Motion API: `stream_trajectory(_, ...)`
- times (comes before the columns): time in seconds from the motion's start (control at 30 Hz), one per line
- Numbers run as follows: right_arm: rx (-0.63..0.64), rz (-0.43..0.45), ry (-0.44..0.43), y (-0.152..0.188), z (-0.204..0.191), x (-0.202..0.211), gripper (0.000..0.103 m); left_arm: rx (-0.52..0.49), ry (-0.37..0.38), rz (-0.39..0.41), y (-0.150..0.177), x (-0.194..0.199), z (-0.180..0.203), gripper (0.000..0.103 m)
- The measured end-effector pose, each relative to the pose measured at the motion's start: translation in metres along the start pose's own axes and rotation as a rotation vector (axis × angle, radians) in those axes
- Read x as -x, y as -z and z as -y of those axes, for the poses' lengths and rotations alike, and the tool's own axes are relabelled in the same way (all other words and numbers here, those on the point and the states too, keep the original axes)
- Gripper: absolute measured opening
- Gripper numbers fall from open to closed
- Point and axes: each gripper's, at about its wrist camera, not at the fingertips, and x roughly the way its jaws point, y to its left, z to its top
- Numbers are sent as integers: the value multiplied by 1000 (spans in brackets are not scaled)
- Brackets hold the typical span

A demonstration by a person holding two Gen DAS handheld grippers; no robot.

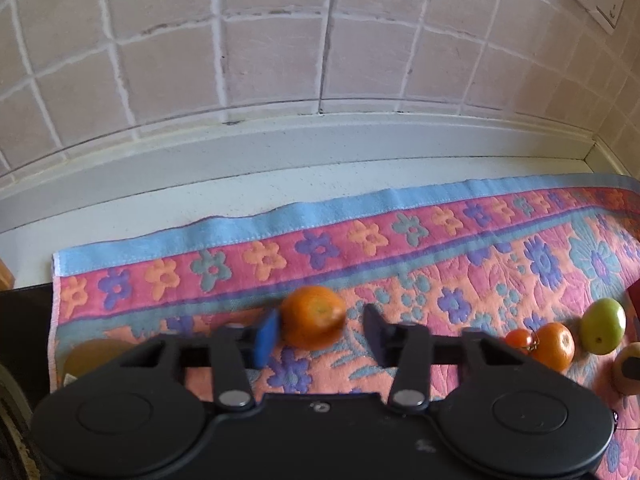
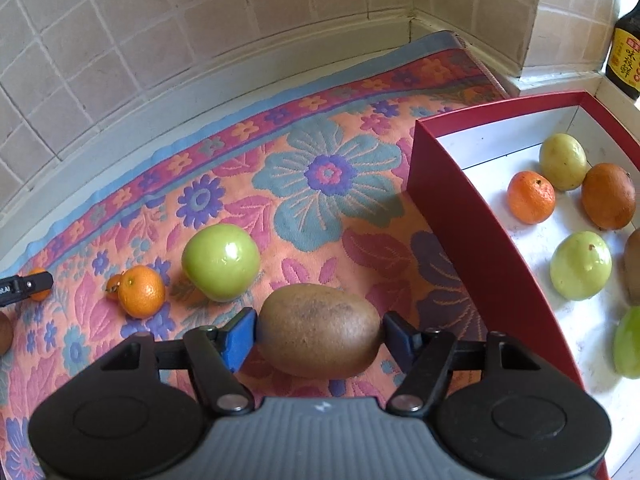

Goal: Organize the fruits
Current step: 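Grasp the mandarin with the left tool while the right tool grasps a kiwi, then carry the mandarin and kiwi into the white box and open both tools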

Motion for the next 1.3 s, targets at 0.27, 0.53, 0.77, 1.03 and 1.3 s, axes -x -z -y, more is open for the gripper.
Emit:
stream_trajectory(0.27,-41,39,-56,2,10,23,69,34,86,115,-3,33,15,42)
stream_trajectory(0.53,-81,176,-92,2,36,86,69,-56,248,205,-14,82,75,42)
stream_trajectory(0.77,-204,312,-8,10,109,146,69,-241,404,267,-14,125,163,42)
stream_trajectory(1.03,-345,382,167,30,195,185,69,-409,571,258,-8,134,273,42)
stream_trajectory(1.3,-340,290,246,43,230,172,69,-530,655,184,16,112,350,42)
